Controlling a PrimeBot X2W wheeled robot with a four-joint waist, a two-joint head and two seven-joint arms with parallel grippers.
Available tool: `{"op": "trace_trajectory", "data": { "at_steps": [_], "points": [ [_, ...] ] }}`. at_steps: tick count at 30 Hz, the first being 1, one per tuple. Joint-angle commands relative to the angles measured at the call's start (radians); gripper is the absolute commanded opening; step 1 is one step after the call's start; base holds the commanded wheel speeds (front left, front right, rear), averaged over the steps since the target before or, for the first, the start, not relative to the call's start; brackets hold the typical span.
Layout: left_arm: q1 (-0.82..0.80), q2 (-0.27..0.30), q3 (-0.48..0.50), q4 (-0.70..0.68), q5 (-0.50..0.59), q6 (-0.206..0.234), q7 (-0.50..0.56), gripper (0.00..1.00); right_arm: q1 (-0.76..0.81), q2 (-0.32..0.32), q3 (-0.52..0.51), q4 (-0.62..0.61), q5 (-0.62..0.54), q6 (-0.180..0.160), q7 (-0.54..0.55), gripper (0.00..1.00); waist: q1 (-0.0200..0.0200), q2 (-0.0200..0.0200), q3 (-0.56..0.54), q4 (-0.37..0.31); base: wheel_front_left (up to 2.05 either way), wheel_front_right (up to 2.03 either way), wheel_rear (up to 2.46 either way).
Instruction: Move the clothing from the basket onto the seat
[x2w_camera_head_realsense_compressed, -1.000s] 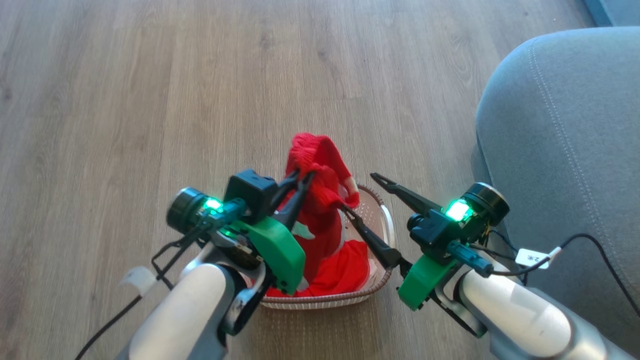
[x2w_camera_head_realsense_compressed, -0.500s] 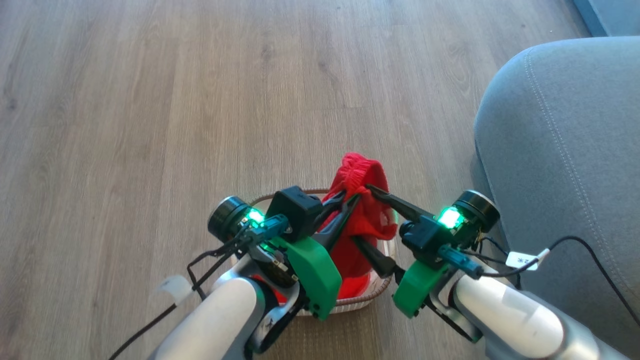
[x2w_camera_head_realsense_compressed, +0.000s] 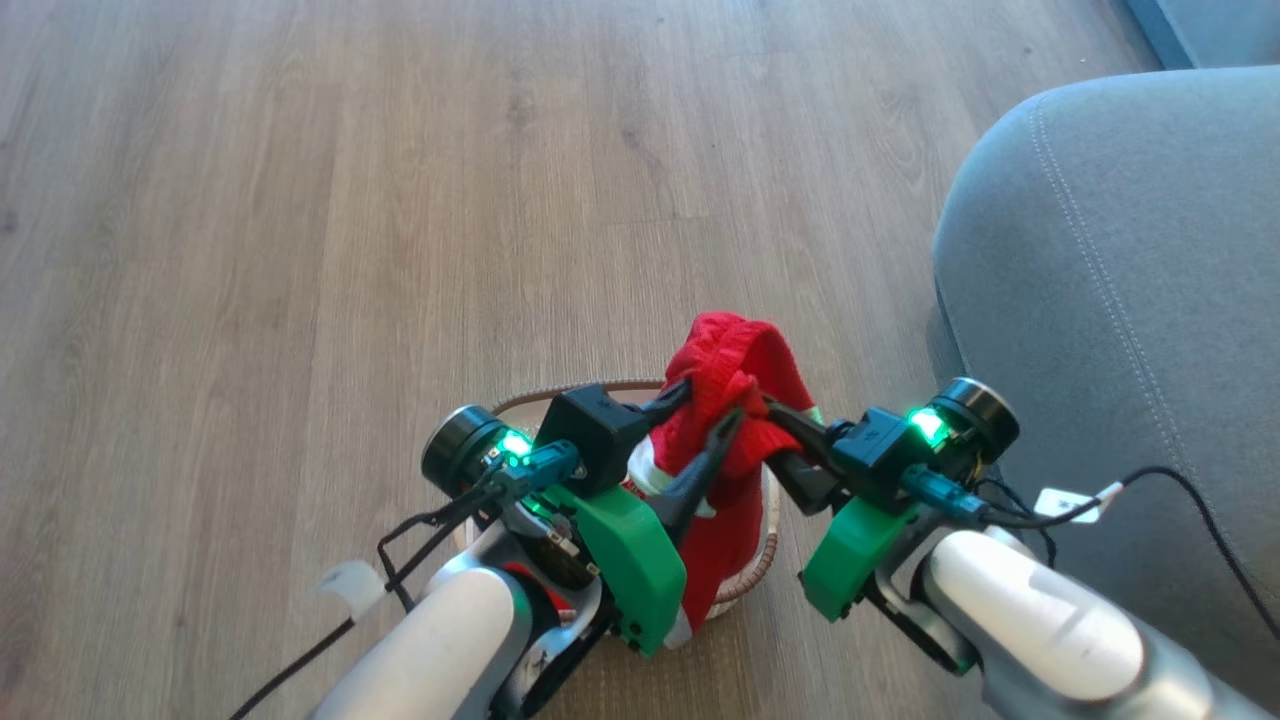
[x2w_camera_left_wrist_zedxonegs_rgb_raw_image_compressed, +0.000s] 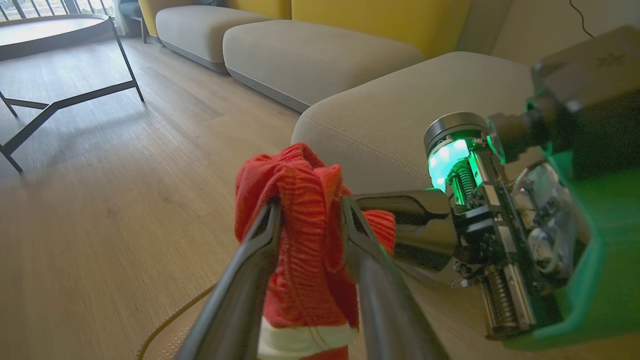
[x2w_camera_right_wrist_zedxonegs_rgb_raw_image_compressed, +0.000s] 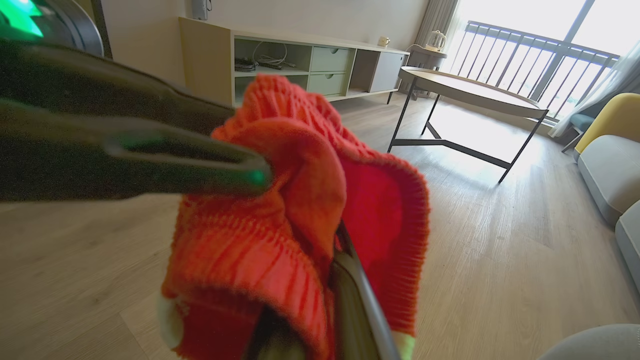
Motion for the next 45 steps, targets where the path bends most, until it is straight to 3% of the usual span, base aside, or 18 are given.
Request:
{"op": "trace_trajectory", "data": {
  "at_steps": [1, 2, 14, 27, 32, 38, 45],
  "points": [
    [-0.035, 0.01, 0.031, -0.036, -0.005, -0.005, -0.009, 0.85, -0.023, -0.009, -0.016, -0.034, 0.008, 0.007, -0.013, 0.0, 0.0, 0.0, 0.001, -0.003, 0.0, 0.0, 0.0],
    [-0.035, 0.012, 0.033, -0.031, -0.004, -0.003, -0.013, 1.0, -0.021, -0.013, -0.023, -0.035, 0.009, 0.007, -0.013, 0.0, 0.0, 0.0, 0.001, -0.005, 0.0, 0.0, 0.0],
    [-0.035, 0.013, 0.037, 0.063, 0.001, 0.0, -0.082, 1.0, -0.002, -0.064, -0.136, -0.065, 0.002, 0.007, -0.013, 0.0, 0.0, 0.0, 0.019, -0.078, 0.0, 0.0, 0.0],
    [-0.045, 0.011, 0.011, 0.037, 0.007, -0.003, -0.089, 1.0, 0.022, -0.093, -0.223, -0.111, -0.014, 0.007, -0.013, 0.0, 0.0, 0.0, 0.044, -0.372, 0.0, 0.0, 0.0],
    [-0.048, 0.007, -0.006, 0.022, 0.009, -0.005, -0.079, 1.0, 0.071, -0.122, -0.287, -0.126, -0.016, 0.007, -0.013, 0.0, 0.0, 0.0, 0.056, -0.45, 0.0, 0.0, 0.0],
    [-0.045, 0.008, -0.014, 0.017, 0.007, -0.001, -0.075, 1.0, 0.125, -0.144, -0.346, -0.146, -0.023, 0.007, -0.013, 0.0, 0.0, 0.0, 0.063, -0.486, 0.0, 0.0, 0.0],
    [-0.042, 0.008, -0.028, 0.017, 0.001, -0.004, -0.07, 1.0, 0.156, -0.155, -0.403, -0.153, -0.028, 0.007, -0.013, 0.0, 0.0, 0.0, 0.074, -0.459, 0.0, 0.0, 0.0]
  ]
}}
